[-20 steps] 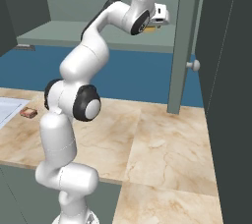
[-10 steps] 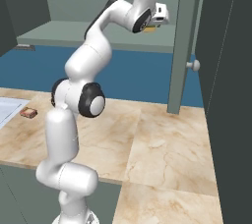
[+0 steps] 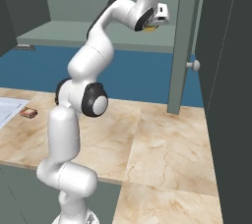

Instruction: Locate and retrieve the bar soap and sponge from the cabinet. Place them next to the sink.

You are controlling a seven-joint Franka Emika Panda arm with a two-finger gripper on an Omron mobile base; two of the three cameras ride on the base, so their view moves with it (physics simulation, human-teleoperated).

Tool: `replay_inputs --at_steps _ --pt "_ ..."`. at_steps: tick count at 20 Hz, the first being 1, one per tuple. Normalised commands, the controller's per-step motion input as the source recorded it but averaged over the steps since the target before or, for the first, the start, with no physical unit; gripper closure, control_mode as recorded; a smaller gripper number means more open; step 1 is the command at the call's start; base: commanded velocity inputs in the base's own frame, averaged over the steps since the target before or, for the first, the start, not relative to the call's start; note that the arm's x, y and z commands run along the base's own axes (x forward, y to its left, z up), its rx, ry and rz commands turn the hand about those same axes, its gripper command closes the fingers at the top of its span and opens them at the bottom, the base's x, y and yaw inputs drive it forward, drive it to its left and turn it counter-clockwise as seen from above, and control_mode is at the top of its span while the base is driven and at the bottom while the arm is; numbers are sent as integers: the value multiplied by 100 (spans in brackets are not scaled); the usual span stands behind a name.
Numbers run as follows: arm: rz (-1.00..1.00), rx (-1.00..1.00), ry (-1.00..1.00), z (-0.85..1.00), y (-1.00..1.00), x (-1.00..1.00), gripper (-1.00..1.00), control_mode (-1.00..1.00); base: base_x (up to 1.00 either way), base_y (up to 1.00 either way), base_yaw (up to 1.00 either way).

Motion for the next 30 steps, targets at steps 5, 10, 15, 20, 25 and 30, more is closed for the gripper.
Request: replay_inputs --at_steps 5,10,15,20,25,30 --pt "1 0 -1 -7 1 0 100 -100 0 0 0" --pt "-3 -2 4 7 8 -15 100 -100 0 0 0" --pt "-12 0 0 3 17 -85 100 -100 0 0 0" --pt "-9 0 0 0 10 -100 100 -100 0 0 0" --pt "-7 0 0 0 26 -100 100 -100 0 0 0" --pt "-2 -1 0 -3 27 -100 100 -100 0 0 0"
